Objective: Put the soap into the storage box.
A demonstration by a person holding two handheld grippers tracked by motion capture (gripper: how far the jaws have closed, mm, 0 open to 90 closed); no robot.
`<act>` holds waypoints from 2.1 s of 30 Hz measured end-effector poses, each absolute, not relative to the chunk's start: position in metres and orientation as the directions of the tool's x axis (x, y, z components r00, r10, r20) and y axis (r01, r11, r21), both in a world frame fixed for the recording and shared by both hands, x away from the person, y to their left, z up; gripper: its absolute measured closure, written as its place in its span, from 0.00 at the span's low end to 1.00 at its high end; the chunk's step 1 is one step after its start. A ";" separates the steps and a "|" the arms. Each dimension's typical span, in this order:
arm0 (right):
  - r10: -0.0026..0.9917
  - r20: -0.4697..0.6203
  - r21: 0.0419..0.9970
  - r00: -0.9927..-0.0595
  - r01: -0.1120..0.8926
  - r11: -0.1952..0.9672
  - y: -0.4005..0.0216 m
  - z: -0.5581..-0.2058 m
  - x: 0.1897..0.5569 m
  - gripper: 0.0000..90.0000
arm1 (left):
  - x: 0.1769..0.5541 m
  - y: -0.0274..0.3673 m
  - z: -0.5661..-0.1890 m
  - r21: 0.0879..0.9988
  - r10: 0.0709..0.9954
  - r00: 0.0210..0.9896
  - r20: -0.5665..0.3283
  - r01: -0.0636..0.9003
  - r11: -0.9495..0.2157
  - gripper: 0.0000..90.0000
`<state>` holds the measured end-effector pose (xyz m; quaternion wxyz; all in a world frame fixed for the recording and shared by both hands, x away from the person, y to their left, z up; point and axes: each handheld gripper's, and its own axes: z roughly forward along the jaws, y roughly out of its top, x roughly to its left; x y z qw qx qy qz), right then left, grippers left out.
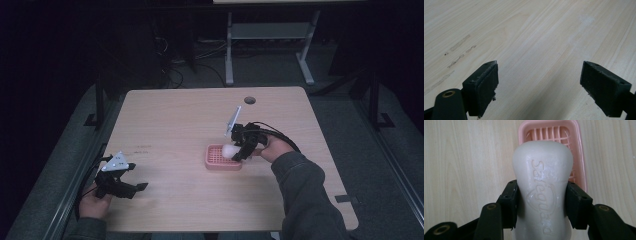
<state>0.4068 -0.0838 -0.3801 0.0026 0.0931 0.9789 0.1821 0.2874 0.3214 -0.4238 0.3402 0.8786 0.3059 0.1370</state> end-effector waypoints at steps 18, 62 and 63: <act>0.165 0.031 0.336 -0.986 0.165 0.927 -0.065 -0.387 0.417 0.55 | 0.287 0.322 -0.424 0.686 0.632 0.775 0.030 0.443 -0.577 0.17; 0.180 0.050 0.301 -0.982 0.187 0.935 -0.046 -0.421 0.434 0.54 | 0.288 0.323 -0.424 0.687 0.632 0.775 0.029 0.444 -0.575 0.17; 0.181 0.050 0.298 -0.982 0.188 0.936 -0.046 -0.421 0.434 0.54 | 0.288 0.323 -0.424 0.687 0.632 0.774 0.028 0.444 -0.575 0.17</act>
